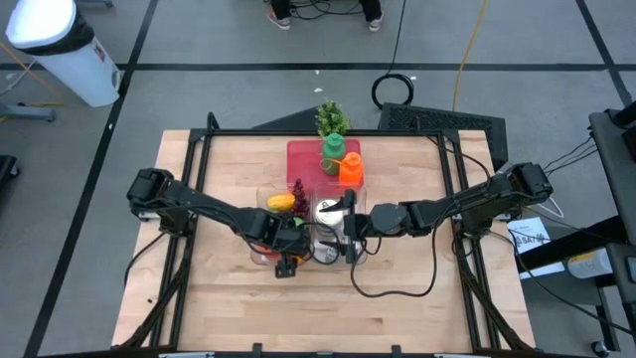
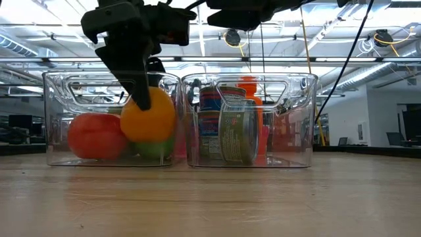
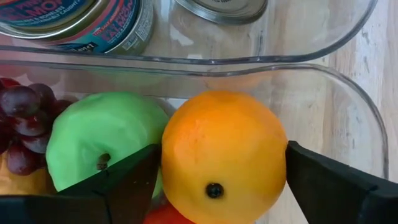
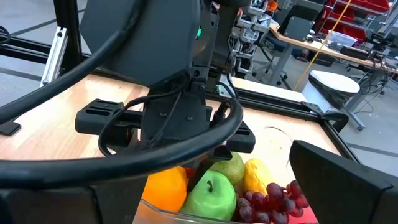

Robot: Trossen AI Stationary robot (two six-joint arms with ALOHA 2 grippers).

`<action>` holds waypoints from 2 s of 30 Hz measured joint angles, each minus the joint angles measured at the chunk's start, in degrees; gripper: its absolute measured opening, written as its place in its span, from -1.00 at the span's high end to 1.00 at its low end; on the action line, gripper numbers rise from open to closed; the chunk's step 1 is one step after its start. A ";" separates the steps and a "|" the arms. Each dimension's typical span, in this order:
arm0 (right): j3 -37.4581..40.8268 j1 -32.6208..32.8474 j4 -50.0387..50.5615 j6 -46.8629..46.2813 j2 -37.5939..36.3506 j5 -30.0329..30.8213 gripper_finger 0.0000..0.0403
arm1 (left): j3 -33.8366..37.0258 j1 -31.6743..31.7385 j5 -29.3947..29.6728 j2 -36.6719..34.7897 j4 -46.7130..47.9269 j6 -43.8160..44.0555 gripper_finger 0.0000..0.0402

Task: Pick & Place Food Item
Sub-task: Put the orange into the left transparent bin, then return to Home Position

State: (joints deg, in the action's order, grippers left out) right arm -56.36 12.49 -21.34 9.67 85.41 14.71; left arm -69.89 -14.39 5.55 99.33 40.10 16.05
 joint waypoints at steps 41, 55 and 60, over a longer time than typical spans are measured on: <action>-0.04 3.71 41.07 -14.07 -40.40 -5.09 -0.81 | -0.08 -2.62 0.58 -58.16 9.94 -10.35 -0.73; 29.09 4.28 24.85 -23.61 -71.19 -4.32 -0.81 | 29.68 -2.58 4.53 -75.74 -12.78 -16.36 -0.68; 41.10 4.28 12.44 -20.32 -74.26 -4.45 -0.81 | 42.92 -2.51 8.50 -78.63 -25.96 -15.41 -0.68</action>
State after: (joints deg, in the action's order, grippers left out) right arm -15.26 16.78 -8.91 -10.65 11.14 10.26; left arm -26.97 -16.90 14.05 20.70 14.14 0.64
